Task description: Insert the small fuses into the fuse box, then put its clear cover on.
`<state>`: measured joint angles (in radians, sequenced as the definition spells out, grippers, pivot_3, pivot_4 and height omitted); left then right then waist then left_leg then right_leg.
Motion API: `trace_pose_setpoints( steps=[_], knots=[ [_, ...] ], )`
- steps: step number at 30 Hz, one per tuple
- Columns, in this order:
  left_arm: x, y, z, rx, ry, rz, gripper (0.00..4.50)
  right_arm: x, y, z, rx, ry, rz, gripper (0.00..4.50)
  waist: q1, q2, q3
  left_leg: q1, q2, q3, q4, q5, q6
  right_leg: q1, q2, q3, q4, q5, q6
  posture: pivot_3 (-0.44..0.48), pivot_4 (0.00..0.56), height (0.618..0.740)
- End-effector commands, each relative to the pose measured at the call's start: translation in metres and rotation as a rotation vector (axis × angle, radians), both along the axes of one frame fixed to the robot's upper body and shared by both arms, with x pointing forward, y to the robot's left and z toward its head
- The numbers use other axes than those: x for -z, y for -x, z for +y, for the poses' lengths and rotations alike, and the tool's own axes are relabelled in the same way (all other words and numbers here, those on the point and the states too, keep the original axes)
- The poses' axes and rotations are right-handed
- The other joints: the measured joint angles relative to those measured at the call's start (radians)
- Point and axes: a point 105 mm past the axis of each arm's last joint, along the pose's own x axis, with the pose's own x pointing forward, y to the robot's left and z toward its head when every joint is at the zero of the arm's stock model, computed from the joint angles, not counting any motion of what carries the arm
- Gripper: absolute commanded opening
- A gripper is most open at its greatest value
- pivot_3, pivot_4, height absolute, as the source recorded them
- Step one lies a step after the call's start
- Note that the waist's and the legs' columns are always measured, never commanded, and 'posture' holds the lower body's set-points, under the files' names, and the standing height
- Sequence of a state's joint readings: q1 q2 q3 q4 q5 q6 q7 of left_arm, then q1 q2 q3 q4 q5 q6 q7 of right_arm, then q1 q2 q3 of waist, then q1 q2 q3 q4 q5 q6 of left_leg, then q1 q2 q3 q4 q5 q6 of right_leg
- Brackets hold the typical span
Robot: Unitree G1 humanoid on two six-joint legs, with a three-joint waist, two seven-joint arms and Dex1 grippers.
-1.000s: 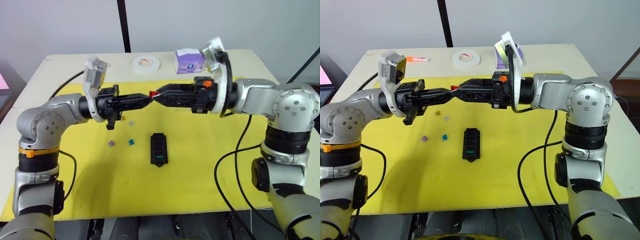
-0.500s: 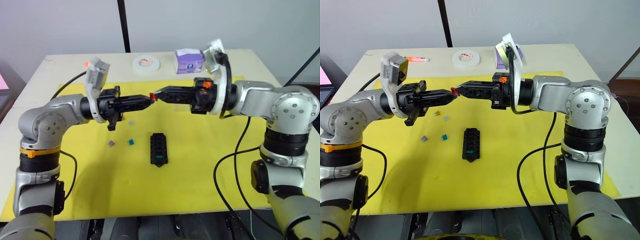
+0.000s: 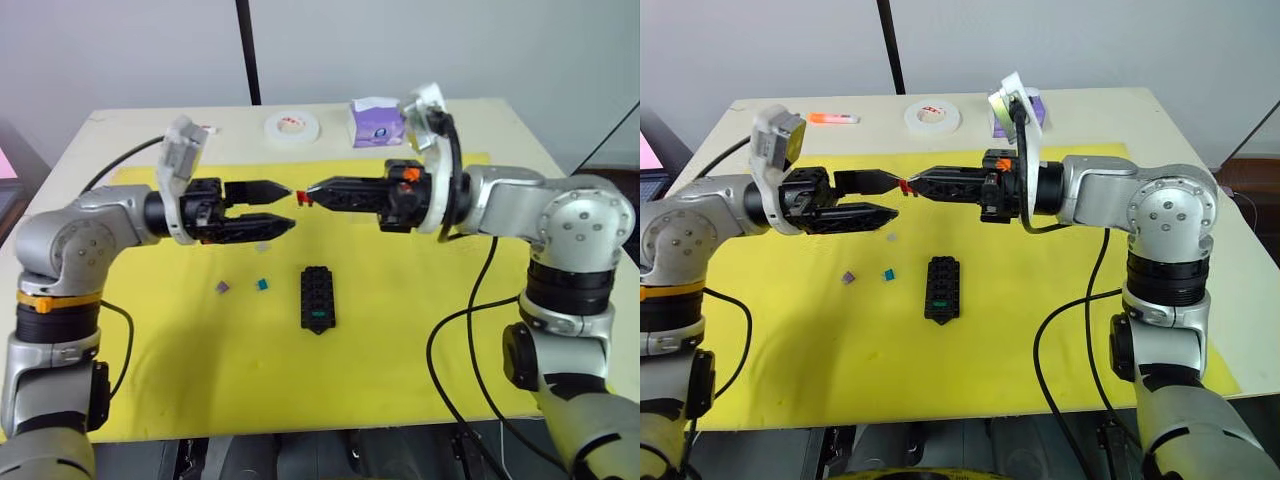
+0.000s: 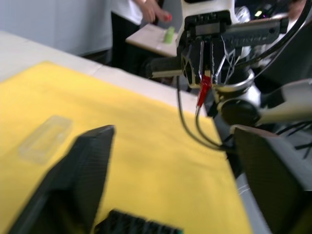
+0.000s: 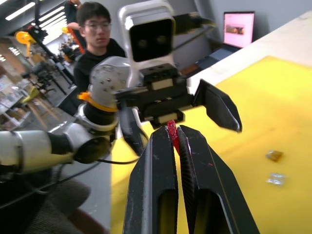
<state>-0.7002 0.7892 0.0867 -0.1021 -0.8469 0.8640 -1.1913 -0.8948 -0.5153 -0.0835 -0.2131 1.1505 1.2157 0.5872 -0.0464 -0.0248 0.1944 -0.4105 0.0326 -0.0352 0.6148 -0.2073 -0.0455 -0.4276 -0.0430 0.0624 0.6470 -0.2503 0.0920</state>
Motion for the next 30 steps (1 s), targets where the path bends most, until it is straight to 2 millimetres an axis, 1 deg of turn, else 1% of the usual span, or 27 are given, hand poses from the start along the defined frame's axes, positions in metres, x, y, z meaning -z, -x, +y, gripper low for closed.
trace_pose_setpoints(
  steps=[1, 3, 4, 6, 8, 10, 15, 20, 30],
  knots=[
    [0.017, 0.009, 0.015, 0.011, -0.188, -0.089, 4.49, 0.008, -0.003, -0.007, 0.024, 0.014, -0.224, 0.0, 0.0, 0.0, 0.0, 0.0, 0.0, 0.0, -0.001, 0.0, 0.0, 0.0, 0.0, 0.0, -0.001, 0.0, 0.0, 0.0, 0.15, 0.74],
    [0.024, 0.014, 0.018, 0.023, -0.24, -0.117, 4.49, 0.015, -0.005, -0.009, 0.026, -0.014, -0.31, 0.0, 0.001, 0.001, 0.0, 0.0, 0.0, 0.001, -0.002, 0.0, 0.0, -0.001, 0.0, 0.0, -0.002, 0.0, 0.0, 0.0, 0.15, 0.74],
    [0.027, 0.018, 0.018, 0.038, -0.258, -0.122, 4.49, 0.025, -0.005, -0.009, 0.012, 0.013, -0.328, 0.0, 0.002, 0.001, 0.0, -0.001, 0.0, 0.001, -0.002, 0.0, 0.0, -0.001, 0.0, 0.0, -0.002, 0.0, 0.0, 0.0, 0.15, 0.74],
    [0.037, 0.026, 0.018, 0.071, -0.315, -0.138, 4.49, 0.044, 0.0, -0.01, -0.054, 0.074, -0.323, 0.0, 0.001, 0.0, 0.001, -0.001, 0.0, 0.001, -0.001, 0.0, 0.0, -0.001, 0.0, 0.0, -0.002, 0.0, 0.0, 0.0, 0.15, 0.74],
    [0.057, 0.035, 0.018, 0.106, -0.391, -0.146, 4.49, 0.063, 0.009, -0.012, -0.129, 0.119, -0.274, 0.0, 0.002, 0.0, 0.001, -0.001, 0.0, 0.001, -0.001, 0.0, 0.0, -0.001, -0.001, 0.0, -0.002, 0.0, 0.0, 0.0, 0.15, 0.74],
    [0.069, 0.041, 0.016, 0.119, -0.404, -0.137, 4.49, 0.076, 0.014, -0.011, -0.166, 0.153, -0.262, 0.0, 0.002, 0.0, 0.001, -0.001, 0.0, 0.001, -0.001, 0.0, 0.0, -0.001, -0.001, 0.001, -0.002, 0.0, 0.0, 0.0, 0.15, 0.74],
    [0.087, 0.052, 0.008, 0.137, -0.394, -0.114, 4.49, 0.101, 0.021, -0.009, -0.191, 0.194, -0.264, 0.0, 0.002, 0.0, 0.001, -0.001, 0.0, 0.001, 0.0, 0.0, 0.0, -0.001, -0.001, 0.001, -0.001, 0.0, 0.0, 0.0, 0.15, 0.74],
    [0.091, 0.052, 0.004, 0.129, -0.381, -0.11, 4.49, 0.117, 0.021, -0.008, -0.167, 0.205, -0.269, 0.0, 0.003, 0.0, 0.001, -0.001, 0.0, 0.001, 0.0, 0.0, 0.0, -0.001, -0.001, 0.001, -0.001, 0.0, 0.0, 0.0, 0.15, 0.74],
    [0.097, 0.051, 0.004, 0.125, -0.379, -0.087, 4.49, 0.131, 0.018, -0.005, -0.134, 0.188, -0.258, 0.0, 0.002, 0.0, 0.001, -0.001, 0.0, 0.001, 0.0, 0.0, 0.0, -0.001, -0.001, 0.001, -0.001, 0.0, 0.0, 0.0, 0.15, 0.74]
  ],
)
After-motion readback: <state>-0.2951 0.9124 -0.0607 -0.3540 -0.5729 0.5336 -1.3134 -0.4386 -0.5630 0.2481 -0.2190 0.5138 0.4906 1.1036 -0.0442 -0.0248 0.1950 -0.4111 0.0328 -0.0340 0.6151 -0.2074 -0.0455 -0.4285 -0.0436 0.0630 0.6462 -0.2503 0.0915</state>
